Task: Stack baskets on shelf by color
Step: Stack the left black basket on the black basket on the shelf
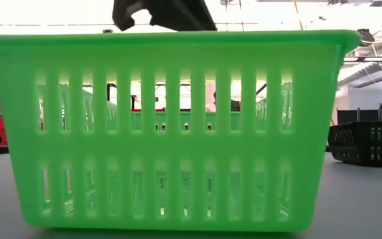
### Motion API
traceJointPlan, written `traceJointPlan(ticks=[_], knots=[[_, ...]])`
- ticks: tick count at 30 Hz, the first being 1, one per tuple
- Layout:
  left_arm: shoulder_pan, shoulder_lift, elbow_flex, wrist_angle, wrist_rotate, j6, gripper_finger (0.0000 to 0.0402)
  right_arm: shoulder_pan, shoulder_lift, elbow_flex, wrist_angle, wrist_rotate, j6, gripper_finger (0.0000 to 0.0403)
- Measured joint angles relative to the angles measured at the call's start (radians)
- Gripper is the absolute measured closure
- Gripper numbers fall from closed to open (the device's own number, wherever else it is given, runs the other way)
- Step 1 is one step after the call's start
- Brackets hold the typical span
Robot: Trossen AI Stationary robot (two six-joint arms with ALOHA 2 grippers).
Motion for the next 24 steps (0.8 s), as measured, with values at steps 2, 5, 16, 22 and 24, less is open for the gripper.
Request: traceJointPlan(ticks=[2,5,16,22,24], knots=[[0.032,0.021,0.007,0.007,0.107,-0.070,0.0289,0.000,0.000,0.000,0.000,0.000,0.000,0.0261],[0.055,0.076,-0.001,-0.043,0.208,-0.082,0.0289,0.000,0.000,0.000,-0.006,0.000,-0.011,0.0261],[-0.001,0.169,0.049,-0.280,0.214,0.104,0.0289,0.000,-0.002,0.000,-0.026,0.008,-0.086,0.0261],[-0.025,0.163,0.051,-0.415,0.140,0.104,0.0289,0.000,-0.002,0.000,-0.026,0.008,-0.075,0.0261],[-0.025,0.170,0.043,-0.475,0.108,0.102,0.0289,0.000,-0.002,0.000,-0.025,0.008,-0.065,0.0261]])
